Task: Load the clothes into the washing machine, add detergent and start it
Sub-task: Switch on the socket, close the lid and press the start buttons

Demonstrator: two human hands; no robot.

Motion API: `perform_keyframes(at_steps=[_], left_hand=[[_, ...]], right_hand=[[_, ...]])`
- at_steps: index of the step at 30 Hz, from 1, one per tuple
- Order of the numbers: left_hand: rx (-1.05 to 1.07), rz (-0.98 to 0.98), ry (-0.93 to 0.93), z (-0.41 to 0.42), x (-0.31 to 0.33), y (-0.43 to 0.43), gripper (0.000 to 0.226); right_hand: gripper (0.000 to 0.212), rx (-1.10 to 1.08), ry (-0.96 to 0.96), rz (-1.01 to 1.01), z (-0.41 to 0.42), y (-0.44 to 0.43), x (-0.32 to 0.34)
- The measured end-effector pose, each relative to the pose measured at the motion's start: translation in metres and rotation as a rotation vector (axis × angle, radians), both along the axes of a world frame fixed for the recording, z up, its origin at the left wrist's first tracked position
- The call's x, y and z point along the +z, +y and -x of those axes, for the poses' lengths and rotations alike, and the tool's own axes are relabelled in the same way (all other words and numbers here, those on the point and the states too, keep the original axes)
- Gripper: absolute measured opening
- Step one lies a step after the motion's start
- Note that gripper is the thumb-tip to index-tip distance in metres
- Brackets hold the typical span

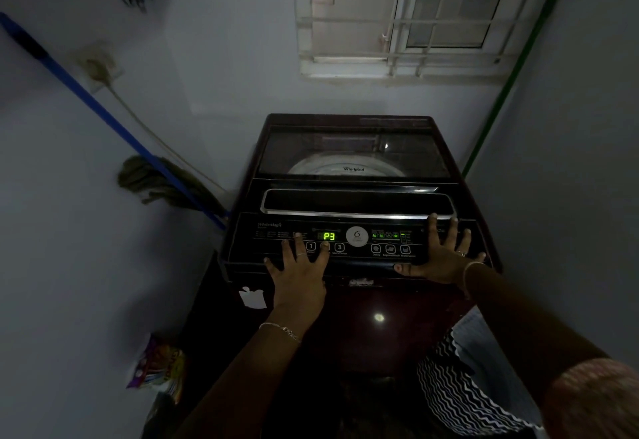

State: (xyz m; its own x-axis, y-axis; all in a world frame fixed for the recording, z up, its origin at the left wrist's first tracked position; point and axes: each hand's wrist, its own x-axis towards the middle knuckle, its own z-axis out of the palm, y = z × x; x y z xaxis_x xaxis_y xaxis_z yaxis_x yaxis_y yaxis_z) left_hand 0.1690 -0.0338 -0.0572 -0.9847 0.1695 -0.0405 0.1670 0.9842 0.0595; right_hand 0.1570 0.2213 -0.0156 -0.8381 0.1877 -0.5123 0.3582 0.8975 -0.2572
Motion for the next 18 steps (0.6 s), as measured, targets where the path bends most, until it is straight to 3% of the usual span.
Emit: perform_keyframes(at_steps=[18], left_hand=[[-0.019, 0.001, -0.004, -0.0014, -0.0008, -0.0017, 0.079]], right_hand=[[0.139, -0.005, 0.004, 0.004, -0.0002, -0.0005, 0.0]])
